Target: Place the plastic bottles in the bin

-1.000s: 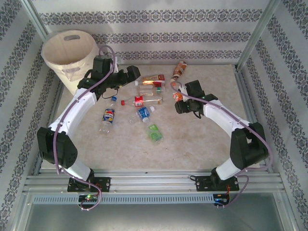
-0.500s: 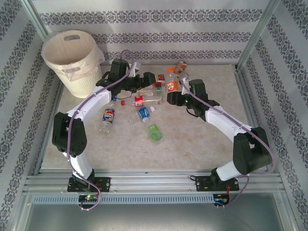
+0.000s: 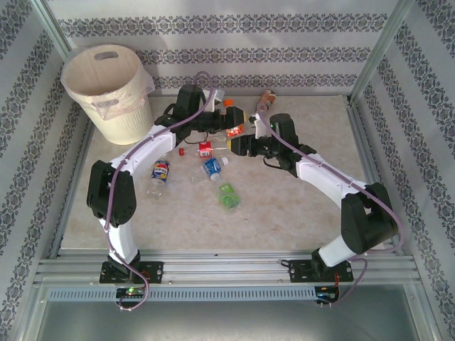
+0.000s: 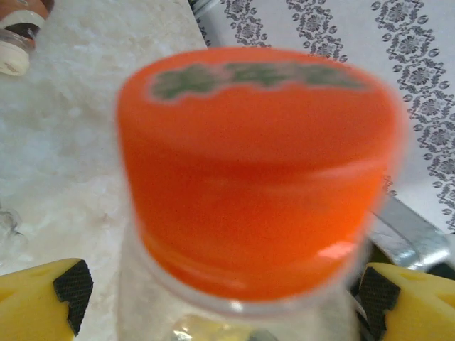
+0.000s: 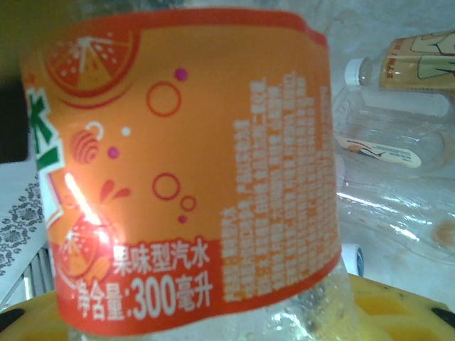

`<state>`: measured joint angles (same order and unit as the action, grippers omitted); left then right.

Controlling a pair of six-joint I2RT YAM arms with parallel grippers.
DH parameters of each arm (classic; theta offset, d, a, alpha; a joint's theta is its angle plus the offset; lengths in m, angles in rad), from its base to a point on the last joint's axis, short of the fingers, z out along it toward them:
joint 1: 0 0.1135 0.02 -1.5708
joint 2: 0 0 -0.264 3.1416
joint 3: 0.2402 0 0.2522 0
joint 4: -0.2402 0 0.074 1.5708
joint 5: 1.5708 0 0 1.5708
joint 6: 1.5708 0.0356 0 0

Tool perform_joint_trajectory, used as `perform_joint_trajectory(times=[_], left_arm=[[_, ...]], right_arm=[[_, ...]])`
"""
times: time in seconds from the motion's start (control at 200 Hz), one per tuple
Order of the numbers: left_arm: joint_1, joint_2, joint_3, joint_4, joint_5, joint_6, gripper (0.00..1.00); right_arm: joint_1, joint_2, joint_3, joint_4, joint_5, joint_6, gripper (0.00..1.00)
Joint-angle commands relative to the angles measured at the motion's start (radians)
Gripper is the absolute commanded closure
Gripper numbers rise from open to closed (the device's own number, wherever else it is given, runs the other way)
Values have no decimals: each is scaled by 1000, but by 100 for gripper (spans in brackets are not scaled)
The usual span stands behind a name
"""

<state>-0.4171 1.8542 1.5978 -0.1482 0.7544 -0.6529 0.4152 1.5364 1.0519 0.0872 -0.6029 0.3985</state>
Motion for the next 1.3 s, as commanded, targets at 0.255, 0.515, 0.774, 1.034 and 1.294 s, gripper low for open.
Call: perform_joint_trajectory(times=[0.255,0.515,0.774,1.034,1.294], left_arm=[[-6,35,57,-58,14,61,32],[-5,27,75,-74,-7,59,41],[6,2,20,2,-44,-29,46],[31,-21,-20,29,-99,-72,49],[65,-87,-59,5,-162,-64,50]], right_arm=[[9,18,85,-46,-63,-39,55],[10,-6,98,-112,-73,-75,37],[7,-61,85,-241,-29,-152,8],[-20,-175,11,-247,61,-165,2],[-63,-274,-62,-185,243,-75,2]])
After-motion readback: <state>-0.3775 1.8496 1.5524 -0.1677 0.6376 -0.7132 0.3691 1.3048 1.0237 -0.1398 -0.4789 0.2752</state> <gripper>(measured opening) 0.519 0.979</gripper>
